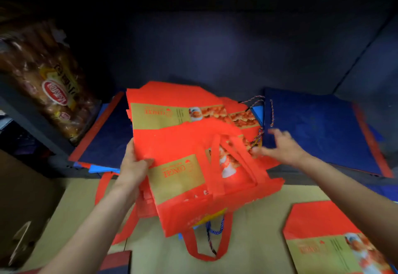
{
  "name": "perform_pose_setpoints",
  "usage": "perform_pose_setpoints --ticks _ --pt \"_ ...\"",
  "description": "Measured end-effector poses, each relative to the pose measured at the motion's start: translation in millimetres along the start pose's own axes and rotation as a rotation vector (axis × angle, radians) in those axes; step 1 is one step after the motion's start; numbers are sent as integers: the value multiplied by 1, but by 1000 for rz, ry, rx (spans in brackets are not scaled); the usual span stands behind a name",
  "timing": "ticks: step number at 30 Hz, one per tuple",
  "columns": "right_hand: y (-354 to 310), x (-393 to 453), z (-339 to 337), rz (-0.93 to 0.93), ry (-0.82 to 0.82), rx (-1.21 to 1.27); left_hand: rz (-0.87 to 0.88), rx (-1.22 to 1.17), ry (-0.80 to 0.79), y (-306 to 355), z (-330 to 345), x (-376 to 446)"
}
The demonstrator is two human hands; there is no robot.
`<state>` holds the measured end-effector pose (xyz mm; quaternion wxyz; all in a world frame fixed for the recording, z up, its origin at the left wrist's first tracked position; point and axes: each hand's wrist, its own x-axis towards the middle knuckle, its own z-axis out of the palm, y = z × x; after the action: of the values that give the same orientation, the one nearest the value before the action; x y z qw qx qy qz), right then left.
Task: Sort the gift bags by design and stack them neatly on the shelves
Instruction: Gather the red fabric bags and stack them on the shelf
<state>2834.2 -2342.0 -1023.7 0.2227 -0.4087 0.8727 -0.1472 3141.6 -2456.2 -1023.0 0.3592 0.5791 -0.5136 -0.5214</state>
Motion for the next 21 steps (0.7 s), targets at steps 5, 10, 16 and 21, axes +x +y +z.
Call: perform_pose_setpoints --ticks 5,10,16,21 --pt "-10 -8 32 -57 -145 -64 11 343 101 -8 8 10" --pt "-20 -15 34 -49 -32 50 42 554 39 -11 14 9" --pt "-15 -1 -50 -73 425 83 -54 249 137 -15 14 24" --pt "-54 36 -31 -72 391 164 -84 196 74 -4 14 28"
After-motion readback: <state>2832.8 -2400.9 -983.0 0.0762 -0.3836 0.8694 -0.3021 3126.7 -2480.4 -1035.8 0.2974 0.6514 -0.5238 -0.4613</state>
